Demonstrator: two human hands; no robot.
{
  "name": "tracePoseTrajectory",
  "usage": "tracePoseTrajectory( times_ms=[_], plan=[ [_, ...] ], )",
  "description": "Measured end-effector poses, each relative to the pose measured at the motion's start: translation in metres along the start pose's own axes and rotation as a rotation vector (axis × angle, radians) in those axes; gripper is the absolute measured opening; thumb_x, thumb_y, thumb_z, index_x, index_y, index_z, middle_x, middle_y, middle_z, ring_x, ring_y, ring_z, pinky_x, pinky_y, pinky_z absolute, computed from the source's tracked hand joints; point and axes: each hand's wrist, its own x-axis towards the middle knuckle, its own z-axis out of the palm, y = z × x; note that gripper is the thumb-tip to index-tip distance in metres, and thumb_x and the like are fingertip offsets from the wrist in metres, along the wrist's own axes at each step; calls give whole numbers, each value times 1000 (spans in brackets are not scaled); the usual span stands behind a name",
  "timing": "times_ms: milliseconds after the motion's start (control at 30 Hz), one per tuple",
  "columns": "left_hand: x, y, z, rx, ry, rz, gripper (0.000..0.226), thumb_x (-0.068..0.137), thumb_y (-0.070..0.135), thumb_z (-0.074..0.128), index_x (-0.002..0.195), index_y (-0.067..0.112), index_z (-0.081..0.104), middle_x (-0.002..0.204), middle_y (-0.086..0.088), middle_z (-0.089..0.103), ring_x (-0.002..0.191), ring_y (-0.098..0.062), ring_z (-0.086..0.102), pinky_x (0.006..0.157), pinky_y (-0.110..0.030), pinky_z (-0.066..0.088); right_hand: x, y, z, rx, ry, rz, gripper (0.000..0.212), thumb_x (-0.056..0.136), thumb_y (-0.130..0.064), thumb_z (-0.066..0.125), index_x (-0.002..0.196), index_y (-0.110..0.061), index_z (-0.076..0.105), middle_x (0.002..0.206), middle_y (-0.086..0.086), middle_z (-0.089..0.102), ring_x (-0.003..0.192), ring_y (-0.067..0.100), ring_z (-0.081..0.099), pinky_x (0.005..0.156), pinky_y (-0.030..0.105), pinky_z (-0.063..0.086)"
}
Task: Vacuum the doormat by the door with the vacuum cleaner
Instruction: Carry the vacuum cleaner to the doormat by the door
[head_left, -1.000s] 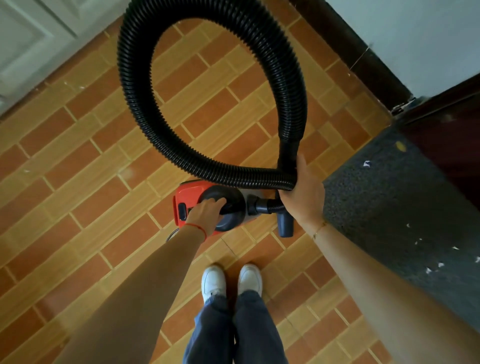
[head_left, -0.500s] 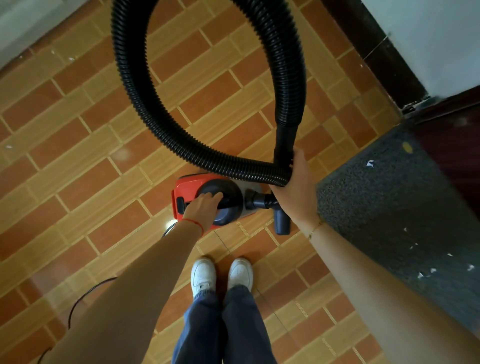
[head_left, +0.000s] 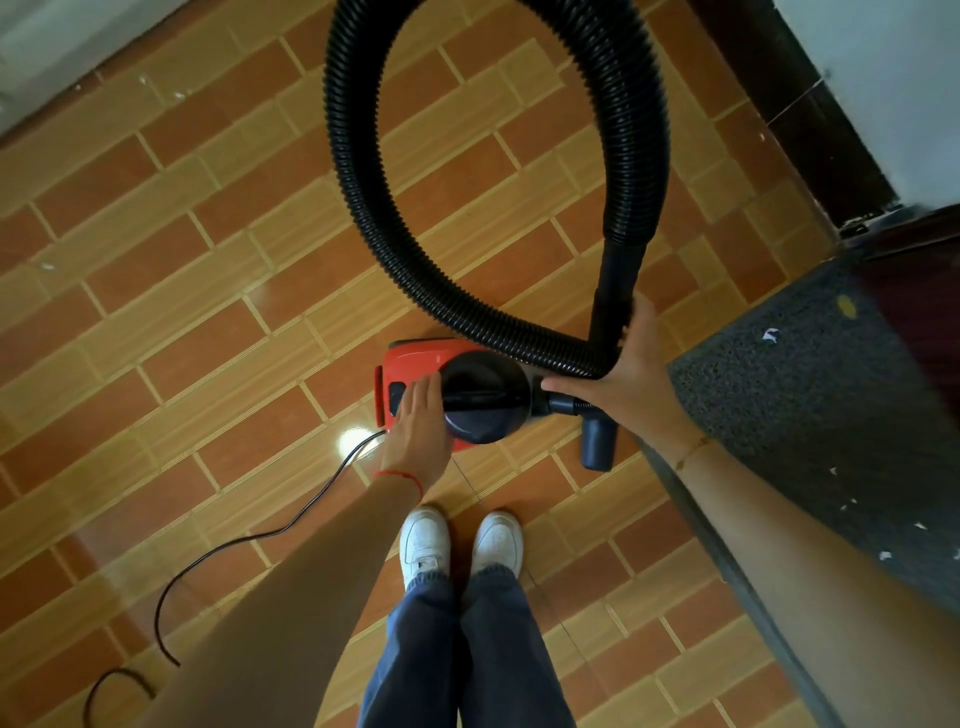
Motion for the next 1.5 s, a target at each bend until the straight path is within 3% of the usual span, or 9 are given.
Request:
tracePoseTrajectory(
  times_ms=[133, 233, 300, 433, 633, 1067, 1267, 1400, 1500],
  plan=[
    [-18, -27, 0, -23, -77, -139, 77, 92, 13, 56, 152, 4, 8, 158, -12, 14, 147, -27, 13, 118, -41, 25, 5, -12, 5, 107, -45, 43, 63, 76, -59, 68, 120, -25, 38, 115, 6, 46, 102, 16, 51, 85, 22, 47],
    [-20, -44, 6, -25, -137, -166, 75, 92, 13, 54, 152, 5, 10, 159, -11, 13, 147, -26, 13, 118, -39, 24, 13, -14, 18, -3, 105, -5, 40, 93, -45, 55, 116, -14, 44, 105, 10, 52, 91, 19, 55, 79, 27, 51],
    [-18, -55, 12, -44, -156, -177, 75, 91, 13, 53, 152, 7, 11, 160, -9, 12, 147, -25, 14, 118, -39, 24, 18, -12, 28, -68, 189, -22, 33, 97, -34, 53, 117, -10, 45, 102, 7, 54, 87, 18, 56, 73, 18, 49],
    [-9, -69, 22, -107, -179, -218, 77, 90, 7, 52, 153, 9, 9, 161, -6, 5, 148, -23, 8, 120, -37, 18, 22, -6, 39, -121, 258, -45, 29, 100, -29, 50, 116, -5, 46, 96, 3, 55, 81, 14, 54, 64, 4, 40],
    [11, -82, 35, -139, -209, -241, 80, 88, 6, 49, 154, 10, 4, 162, -4, 2, 148, -25, 6, 119, -38, 21, 25, 1, 48, -80, 292, -90, 28, 100, -28, 50, 116, -5, 47, 95, 2, 53, 79, 17, 55, 66, 18, 44],
    [24, -85, 39, -16, -293, -262, 91, 82, 1, 47, 154, 19, -4, 161, 5, -8, 149, -23, -4, 118, -40, 23, 25, 1, 64, -108, 260, -141, 32, 100, -30, 50, 120, -6, 48, 97, 5, 58, 84, 19, 58, 70, 24, 47],
    [22, -90, 36, -26, -369, -233, 91, 84, -2, 44, 153, 22, -11, 160, 8, -14, 148, -28, -10, 121, -43, 9, 24, -2, 73, -112, 266, -143, 29, 98, -29, 53, 119, -9, 50, 94, 1, 57, 80, 15, 56, 68, 21, 42],
    [10, -95, 19, -42, -306, -162, 84, 86, -1, 45, 154, 20, 2, 161, 0, 3, 148, -30, 4, 120, -42, 13, 18, -10, 66, -134, 248, -110, 25, 95, -28, 59, 113, -13, 49, 95, 5, 60, 81, 18, 60, 69, 27, 50],
    [-2, -99, 3, -118, -155, -112, 77, 85, 3, 47, 152, 25, 17, 155, -1, 28, 141, -26, 30, 112, -45, 35, 17, -29, 56, -113, 221, 0, 24, 92, -26, 63, 110, -18, 48, 97, 4, 62, 85, 18, 61, 68, 22, 47]
  ],
)
